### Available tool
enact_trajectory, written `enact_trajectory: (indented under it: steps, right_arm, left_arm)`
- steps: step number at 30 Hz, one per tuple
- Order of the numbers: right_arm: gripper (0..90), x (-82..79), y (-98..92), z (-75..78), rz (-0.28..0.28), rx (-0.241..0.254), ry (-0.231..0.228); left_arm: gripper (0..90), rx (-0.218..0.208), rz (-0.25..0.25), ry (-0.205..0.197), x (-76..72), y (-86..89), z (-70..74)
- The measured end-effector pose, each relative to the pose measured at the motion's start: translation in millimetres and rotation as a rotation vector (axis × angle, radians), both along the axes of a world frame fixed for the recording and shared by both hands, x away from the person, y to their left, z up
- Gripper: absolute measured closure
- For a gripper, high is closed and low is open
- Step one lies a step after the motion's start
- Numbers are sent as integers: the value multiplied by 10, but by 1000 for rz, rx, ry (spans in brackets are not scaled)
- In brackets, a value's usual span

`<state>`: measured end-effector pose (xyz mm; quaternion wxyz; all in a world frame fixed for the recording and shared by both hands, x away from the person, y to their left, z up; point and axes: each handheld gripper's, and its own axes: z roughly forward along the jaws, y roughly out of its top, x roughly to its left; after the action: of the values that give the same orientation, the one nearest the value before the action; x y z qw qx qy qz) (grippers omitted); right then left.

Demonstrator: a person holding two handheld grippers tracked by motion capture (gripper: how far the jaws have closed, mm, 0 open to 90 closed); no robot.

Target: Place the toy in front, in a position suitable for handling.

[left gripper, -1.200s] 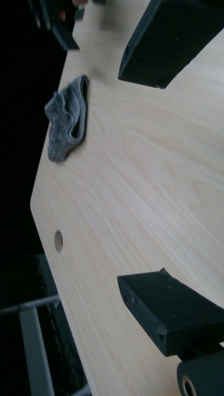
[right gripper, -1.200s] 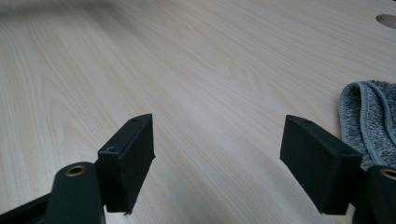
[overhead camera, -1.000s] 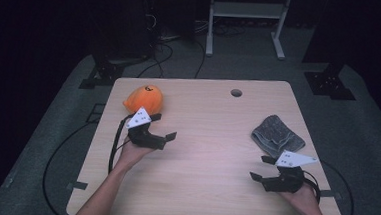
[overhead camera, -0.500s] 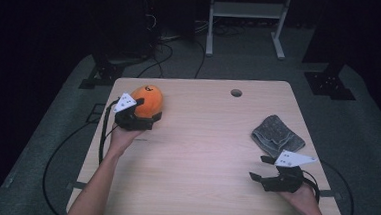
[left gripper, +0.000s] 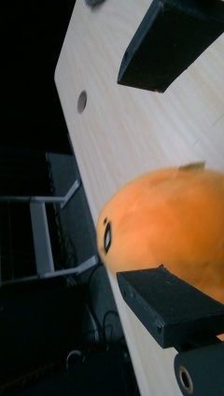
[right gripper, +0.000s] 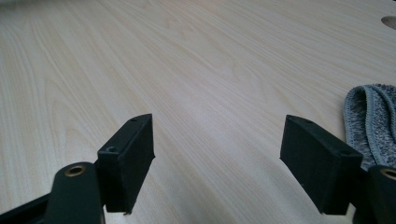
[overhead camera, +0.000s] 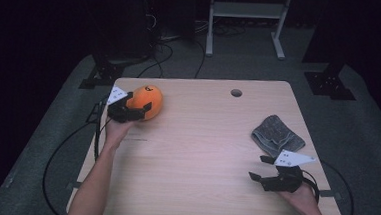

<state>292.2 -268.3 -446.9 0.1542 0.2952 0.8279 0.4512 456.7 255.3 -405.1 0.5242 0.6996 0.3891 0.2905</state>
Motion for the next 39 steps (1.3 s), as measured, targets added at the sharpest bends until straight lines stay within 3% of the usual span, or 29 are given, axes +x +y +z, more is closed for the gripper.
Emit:
enact_trajectory:
  steps: [3, 8, 12, 16, 22, 23, 25, 26, 32, 39]
  right_arm:
    - [248, -1, -2, 1, -1, 3, -1]
    - [248, 0, 6, 2, 0, 4, 2]
    - [248, -1, 23, 4, 6, 2, -2]
    - [248, -6, 16, 7, 3, 4, 0]
    - [249, -5, 4, 7, 6, 9, 1]
    - [249, -5, 10, 6, 8, 8, 2]
    - [248, -7, 12, 7, 8, 7, 2]
    - [248, -11, 8, 10, 9, 8, -1]
    - [249, -17, -3, 7, 6, 9, 0]
    - [249, -10, -9, 4, 6, 10, 2]
  left_arm:
    - [69, -16, 25, -17, 49, 19, -36]
    - [69, -38, 46, 23, 151, 65, -173]
    - [70, -24, 75, 27, 212, 56, -253]
    - [100, 2, 124, 60, 279, 68, -365]
    - [244, 47, 144, 71, 293, 74, -398]
    - [318, 52, 147, 72, 292, 71, -397]
    - [357, 67, 156, 79, 293, 66, -400]
    - [430, 59, 162, 83, 295, 62, -402]
    - [546, 69, 165, 84, 290, 48, -389]
    - [616, 60, 150, 68, 270, 47, -357]
